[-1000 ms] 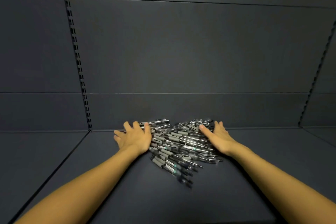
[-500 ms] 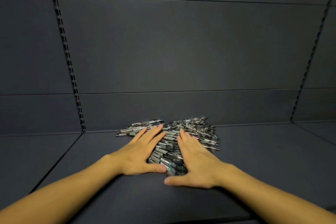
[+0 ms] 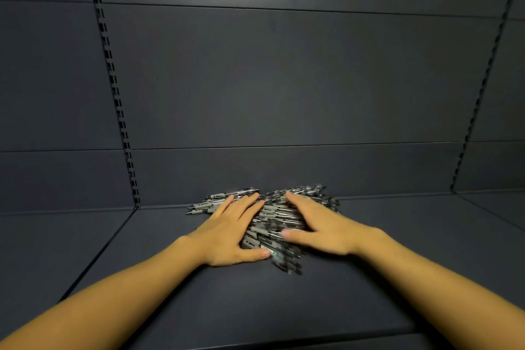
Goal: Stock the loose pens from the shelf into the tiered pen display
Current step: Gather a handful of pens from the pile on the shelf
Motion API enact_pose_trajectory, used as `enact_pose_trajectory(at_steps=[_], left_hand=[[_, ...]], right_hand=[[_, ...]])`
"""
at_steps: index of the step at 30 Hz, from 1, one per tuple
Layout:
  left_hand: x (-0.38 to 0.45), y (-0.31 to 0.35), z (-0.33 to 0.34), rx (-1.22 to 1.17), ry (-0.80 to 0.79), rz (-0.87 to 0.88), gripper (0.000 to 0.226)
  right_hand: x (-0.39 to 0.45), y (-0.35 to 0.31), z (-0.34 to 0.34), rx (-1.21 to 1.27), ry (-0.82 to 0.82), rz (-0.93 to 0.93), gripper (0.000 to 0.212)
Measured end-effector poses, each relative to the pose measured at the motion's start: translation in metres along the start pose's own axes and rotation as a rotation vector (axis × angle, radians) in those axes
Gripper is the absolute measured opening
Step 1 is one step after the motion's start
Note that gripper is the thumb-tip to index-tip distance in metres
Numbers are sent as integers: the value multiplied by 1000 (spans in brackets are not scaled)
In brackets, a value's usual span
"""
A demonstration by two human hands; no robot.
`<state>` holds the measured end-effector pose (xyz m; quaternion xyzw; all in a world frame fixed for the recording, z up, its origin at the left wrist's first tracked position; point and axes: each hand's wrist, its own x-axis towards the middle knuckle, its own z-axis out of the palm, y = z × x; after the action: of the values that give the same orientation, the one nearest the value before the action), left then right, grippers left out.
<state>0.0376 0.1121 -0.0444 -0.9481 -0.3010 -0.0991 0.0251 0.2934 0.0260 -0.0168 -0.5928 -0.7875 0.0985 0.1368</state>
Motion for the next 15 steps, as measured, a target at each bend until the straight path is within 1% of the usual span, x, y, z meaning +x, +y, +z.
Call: enact_pose_trajectory(at_steps=[2, 4, 6, 9, 11, 15], left_hand=[[1, -2, -5, -5, 5, 32, 109], [5, -4, -11, -20, 10, 71, 110], [12, -3, -19, -27, -32, 112, 111], [28, 4, -34, 6, -139, 159, 109], [40, 8, -42, 55, -207, 159, 109], [56, 21, -52, 248, -266, 156, 102]], right_hand=[[0, 4, -11, 19, 93, 29, 88], [1, 8, -20, -33, 163, 62, 76], [0, 11, -27, -96, 202, 108, 67], [-1, 16, -32, -152, 210, 192, 60], [-1, 20, -33, -169, 216, 247, 57], [-5, 21, -31, -165, 246, 341, 52]])
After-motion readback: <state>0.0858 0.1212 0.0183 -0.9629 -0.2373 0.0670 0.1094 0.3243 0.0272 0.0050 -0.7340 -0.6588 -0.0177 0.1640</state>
